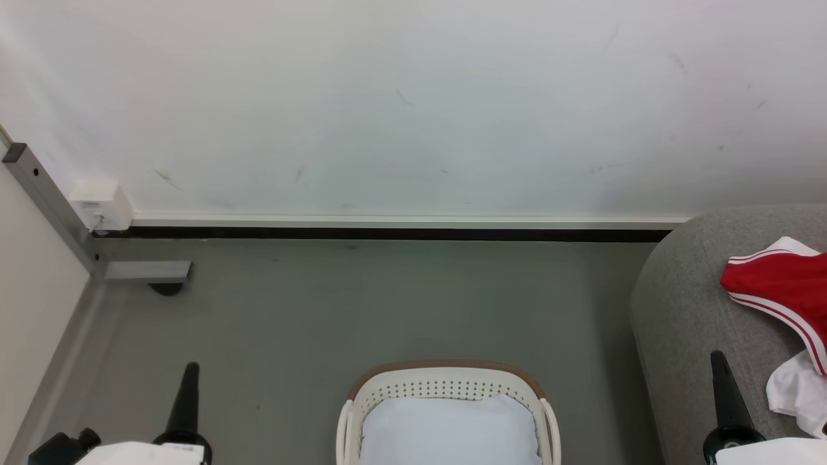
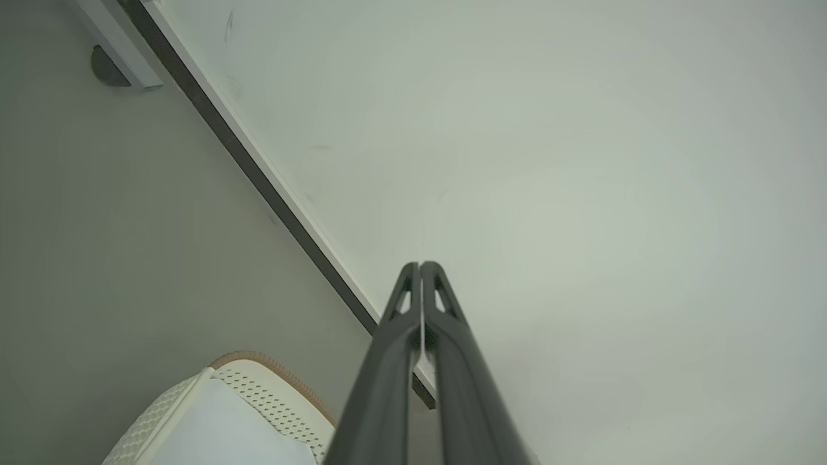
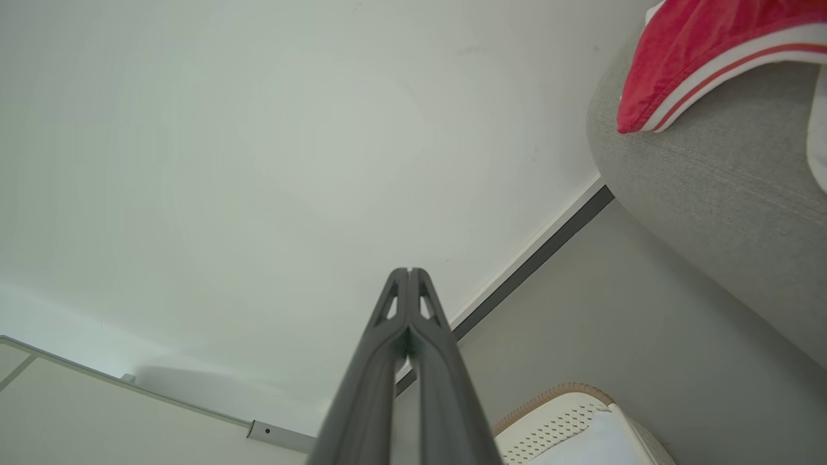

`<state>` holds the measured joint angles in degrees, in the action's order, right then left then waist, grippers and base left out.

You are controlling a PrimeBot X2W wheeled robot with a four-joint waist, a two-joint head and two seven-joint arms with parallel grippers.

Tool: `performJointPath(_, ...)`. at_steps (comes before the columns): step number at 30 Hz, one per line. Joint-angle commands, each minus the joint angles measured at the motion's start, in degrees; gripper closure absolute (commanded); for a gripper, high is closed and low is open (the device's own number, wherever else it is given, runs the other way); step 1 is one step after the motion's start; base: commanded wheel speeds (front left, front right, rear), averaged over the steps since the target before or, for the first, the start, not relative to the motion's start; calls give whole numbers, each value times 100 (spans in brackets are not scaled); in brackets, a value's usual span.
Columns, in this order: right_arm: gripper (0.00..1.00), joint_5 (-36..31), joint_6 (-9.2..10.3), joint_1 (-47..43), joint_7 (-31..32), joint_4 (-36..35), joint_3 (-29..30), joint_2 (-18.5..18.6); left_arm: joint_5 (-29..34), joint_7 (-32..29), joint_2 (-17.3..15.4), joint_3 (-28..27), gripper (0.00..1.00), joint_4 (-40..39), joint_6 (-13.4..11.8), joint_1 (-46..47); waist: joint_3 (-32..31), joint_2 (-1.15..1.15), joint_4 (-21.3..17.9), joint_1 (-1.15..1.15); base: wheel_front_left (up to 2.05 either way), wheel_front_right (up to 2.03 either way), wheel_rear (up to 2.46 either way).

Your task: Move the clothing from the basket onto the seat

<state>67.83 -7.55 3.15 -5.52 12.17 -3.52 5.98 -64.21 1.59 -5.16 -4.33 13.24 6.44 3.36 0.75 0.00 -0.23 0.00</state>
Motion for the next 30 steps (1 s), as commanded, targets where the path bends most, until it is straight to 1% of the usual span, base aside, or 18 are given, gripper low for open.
performJointPath(1,100,180,5,110,32,-21,30,85,-183,-38,-13,-39,100,-57,-23,113,-2,0,1,0,0,0,0)
performJointPath(20,100,1266,7,201,217,41,88,173,-1149,-317,75,-114,100,-76,-37,193,-25,0,7,0,0,0,0)
performJointPath(30,100,1727,8,246,295,70,107,220,-1537,-441,113,-147,100,-85,-51,222,-36,0,10,0,0,0,0)
